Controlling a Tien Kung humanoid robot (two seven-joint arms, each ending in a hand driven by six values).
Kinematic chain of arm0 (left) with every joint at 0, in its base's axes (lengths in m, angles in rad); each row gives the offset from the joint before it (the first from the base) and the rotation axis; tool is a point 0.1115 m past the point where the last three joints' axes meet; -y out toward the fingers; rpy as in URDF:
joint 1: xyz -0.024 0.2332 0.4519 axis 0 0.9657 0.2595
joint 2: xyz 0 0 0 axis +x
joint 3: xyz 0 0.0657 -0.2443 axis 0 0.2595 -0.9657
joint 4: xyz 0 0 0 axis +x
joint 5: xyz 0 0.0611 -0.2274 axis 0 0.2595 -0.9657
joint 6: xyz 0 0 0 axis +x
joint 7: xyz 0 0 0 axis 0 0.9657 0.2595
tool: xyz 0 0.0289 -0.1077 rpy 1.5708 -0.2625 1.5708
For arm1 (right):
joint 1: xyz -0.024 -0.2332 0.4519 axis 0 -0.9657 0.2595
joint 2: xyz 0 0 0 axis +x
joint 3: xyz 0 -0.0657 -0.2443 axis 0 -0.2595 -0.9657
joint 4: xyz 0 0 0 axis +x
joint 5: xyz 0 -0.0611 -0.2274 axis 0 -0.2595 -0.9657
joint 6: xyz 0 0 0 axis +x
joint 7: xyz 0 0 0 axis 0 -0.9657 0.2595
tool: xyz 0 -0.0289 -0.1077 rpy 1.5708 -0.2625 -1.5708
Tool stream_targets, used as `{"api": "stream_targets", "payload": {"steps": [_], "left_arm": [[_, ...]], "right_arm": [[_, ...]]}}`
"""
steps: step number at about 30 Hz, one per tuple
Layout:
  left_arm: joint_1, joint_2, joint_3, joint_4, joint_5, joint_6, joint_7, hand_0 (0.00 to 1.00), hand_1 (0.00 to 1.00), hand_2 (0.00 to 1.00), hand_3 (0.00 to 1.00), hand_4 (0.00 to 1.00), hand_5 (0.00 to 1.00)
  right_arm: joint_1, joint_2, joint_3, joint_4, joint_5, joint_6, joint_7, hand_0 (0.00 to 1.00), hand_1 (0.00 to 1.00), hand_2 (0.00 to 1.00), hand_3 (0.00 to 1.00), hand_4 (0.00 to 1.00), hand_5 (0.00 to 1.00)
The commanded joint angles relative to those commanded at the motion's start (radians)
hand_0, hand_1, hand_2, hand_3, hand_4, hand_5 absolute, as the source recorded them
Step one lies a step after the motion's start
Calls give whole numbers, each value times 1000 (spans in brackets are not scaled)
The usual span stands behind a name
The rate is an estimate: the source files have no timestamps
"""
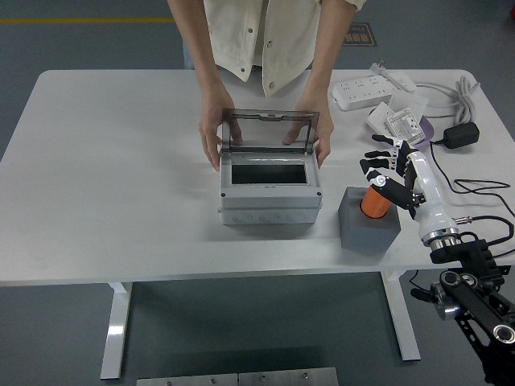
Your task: Fetch the battery,place it into the box,close the lid of the box
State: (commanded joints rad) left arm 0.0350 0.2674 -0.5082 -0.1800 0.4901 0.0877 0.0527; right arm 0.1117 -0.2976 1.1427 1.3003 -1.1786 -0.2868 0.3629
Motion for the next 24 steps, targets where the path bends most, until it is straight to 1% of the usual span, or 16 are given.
{"api": "stream_targets", "payload": {"steps": [10,11,24], "left_arm": [[-2,0,0,0,1,1,1,648,713,618,595,597,347],[-2,0,1,0,0,2,1,648,713,618,595,598,345],[-2,1,3,0,2,4,-2,647,713,613,593,593,344]], "right_arm": [[-4,-1,-7,-4,-8,10,-10,592,544,545,706,760,193],[-5,-1,-8,-5,-9,10,-10,610,567,564,711,801,207],[-22,-5,-28,-21,-6,12,-12,618,564,562,707,804,196]]}}
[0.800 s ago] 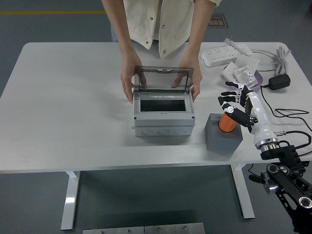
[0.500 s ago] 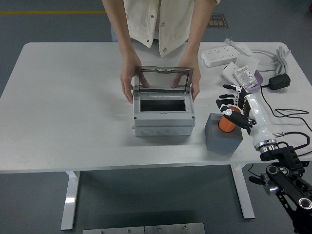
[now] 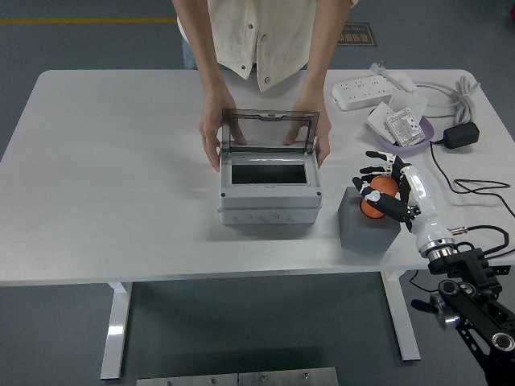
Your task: Fetch the battery,place it into the box,close the lid of the box
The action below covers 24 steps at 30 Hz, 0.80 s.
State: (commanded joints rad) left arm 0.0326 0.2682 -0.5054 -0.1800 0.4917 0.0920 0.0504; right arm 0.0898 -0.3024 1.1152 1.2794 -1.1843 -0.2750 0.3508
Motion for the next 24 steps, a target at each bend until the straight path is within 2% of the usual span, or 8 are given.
{"api": "stream_targets", "payload": {"steps": [16,17,22,23,24], "left_arm": [[-1,1,21,0,-18,8,-9,647,713,611,592,589,332],[-1,2,23,0,-20,9,-10,647,715,611,591,584,328],[-2,2,21,0,-19,14,-13,647,715,611,591,584,328],[-2,2,18,0,-16,15,-13,647,715,611,591,582,325],[-2,2,16,0,-14,15,-14,647,715,611,591,582,325]], "right_arm": [[-5,-1,-28,-17,23,-18,9,614,560,556,702,793,191],[-6,-1,-28,-18,24,-19,9,577,543,541,677,770,190],[-5,-2,-32,-23,30,-24,10,577,543,541,677,770,190],[-5,-2,-33,-23,32,-27,10,446,492,505,589,691,197],[-5,-3,-34,-23,33,-29,11,446,492,505,589,691,197]]}}
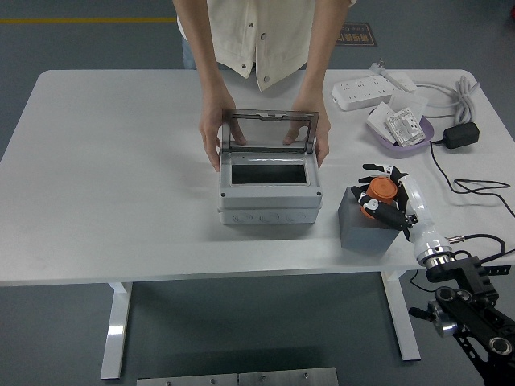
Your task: Fetch the battery,place it into the box,close the lid of the box
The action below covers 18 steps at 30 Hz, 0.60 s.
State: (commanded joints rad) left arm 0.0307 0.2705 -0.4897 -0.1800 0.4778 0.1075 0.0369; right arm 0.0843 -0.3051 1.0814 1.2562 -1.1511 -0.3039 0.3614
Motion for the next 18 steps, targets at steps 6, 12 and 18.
{"api": "stream_targets", "payload": {"steps": [6,12,18], "left_arm": [[1,1,-11,0,8,5,-2,647,717,613,591,581,323],[-1,1,-3,0,2,9,-5,647,716,614,593,581,319],[-3,3,14,0,-13,20,-16,646,718,617,593,581,320]], "right_arm": [[0,-2,-7,-1,15,-20,7,458,476,473,454,647,269],[2,-2,-13,-1,18,-41,11,380,396,404,418,396,247],[2,1,-16,-6,13,-50,9,274,322,335,354,195,93]]}}
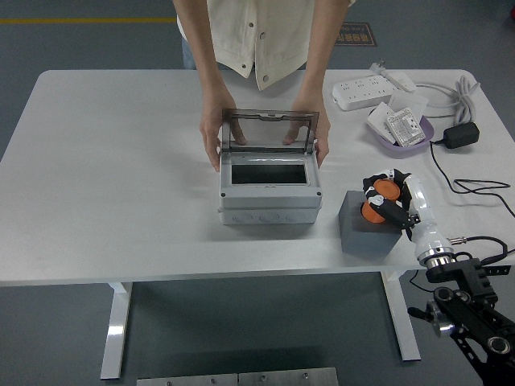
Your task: Fetch the battery,place it into the box,close the lid of the box
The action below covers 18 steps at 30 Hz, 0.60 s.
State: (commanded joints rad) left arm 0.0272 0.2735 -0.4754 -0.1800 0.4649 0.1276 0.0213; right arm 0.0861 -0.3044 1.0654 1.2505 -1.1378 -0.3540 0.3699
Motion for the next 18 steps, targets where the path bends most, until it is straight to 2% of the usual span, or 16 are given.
{"api": "stream_targets", "payload": {"steps": [4,5,18], "left_arm": [[0,1,-3,0,6,7,-3,646,718,617,593,581,320],[0,1,-6,0,10,9,-3,646,718,618,593,581,320],[-4,2,-20,0,37,20,-7,646,719,620,594,582,320]], "right_arm": [[0,2,-3,-5,-7,-6,-3,274,322,335,354,195,93],[1,3,-5,-7,-10,-8,-3,257,298,303,339,2,2],[16,6,-18,-23,-15,-31,0,238,281,276,317,2,2]]}}
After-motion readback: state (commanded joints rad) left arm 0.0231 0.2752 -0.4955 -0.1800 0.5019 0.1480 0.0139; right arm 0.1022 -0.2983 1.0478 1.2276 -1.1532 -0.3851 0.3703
